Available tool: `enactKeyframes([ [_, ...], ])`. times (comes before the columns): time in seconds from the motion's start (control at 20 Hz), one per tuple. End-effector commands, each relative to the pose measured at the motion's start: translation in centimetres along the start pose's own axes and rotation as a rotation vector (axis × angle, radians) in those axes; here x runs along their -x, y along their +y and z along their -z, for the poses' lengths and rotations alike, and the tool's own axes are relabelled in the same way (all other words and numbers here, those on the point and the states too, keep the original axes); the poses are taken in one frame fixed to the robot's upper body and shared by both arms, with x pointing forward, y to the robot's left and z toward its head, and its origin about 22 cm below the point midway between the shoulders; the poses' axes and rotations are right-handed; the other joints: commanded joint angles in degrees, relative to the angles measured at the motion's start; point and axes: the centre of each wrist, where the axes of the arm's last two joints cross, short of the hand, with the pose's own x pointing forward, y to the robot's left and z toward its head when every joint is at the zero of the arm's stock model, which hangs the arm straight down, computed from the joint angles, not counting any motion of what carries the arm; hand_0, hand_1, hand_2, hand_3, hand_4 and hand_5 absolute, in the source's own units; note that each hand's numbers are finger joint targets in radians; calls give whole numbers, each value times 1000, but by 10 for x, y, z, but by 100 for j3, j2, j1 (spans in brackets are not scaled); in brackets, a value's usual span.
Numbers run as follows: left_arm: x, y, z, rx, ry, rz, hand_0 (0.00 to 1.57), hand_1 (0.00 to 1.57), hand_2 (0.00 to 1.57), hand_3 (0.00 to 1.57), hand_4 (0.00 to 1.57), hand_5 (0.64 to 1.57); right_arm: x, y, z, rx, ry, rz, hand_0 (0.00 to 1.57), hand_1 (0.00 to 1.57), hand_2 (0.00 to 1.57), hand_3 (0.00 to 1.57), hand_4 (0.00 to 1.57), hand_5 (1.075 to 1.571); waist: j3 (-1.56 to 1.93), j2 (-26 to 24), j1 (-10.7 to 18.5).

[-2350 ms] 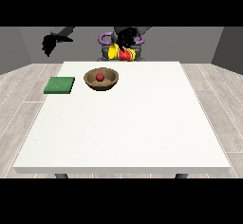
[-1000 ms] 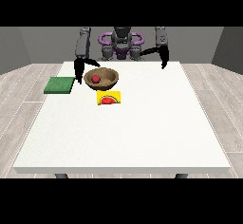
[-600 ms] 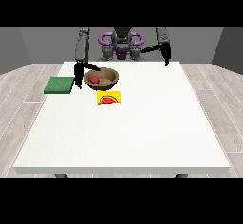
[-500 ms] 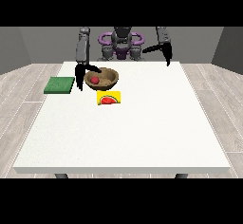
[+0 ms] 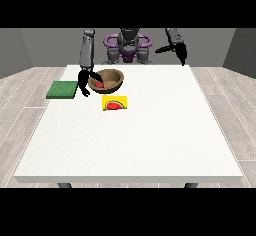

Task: Pick the cup and pour the ball into the bowl, then pick the bowl and place it on the pad

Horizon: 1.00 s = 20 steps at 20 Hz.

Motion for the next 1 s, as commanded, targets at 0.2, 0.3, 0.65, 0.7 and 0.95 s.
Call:
enactKeyframes([
  [0.2, -5, -7, 11, 42, -13, -21, 0, 0, 0, 0, 714, 1515, 19, -6, -16, 133, 173, -474, 1571, 1571, 1571, 1486, 928, 1563, 143, 175, 402],
  [0.3, 2, -10, 7, 28, 34, -29, 0, 0, 0, 0, 824, 1497, 11, -15, -10, 144, 224, -519, 1571, 1571, 1571, 1383, 910, 1563, 150, -149, 257],
  [0.65, 64, 40, -48, -81, 275, -47, 0, 0, 0, 0, 989, 1419, -37, 27, 26, 71, 377, -562, 1571, 1571, 1571, 966, 821, 1564, 166, -1464, -620],
  [0.7, 70, 54, -52, -135, 325, -38, 0, 0, 0, 0, 996, 1410, -38, 33, 25, 18, 407, -574, 1571, 1571, 1571, 858, 823, 1564, 164, -1676, -910],
  [0.95, 87, 50, -84, -154, 356, -1, 0, 0, 0, 0, 1003, 1407, -74, 24, 42, -21, 430, -543, 1571, 1571, 1571, 744, 808, 1567, 177, -1834, -1168],
])
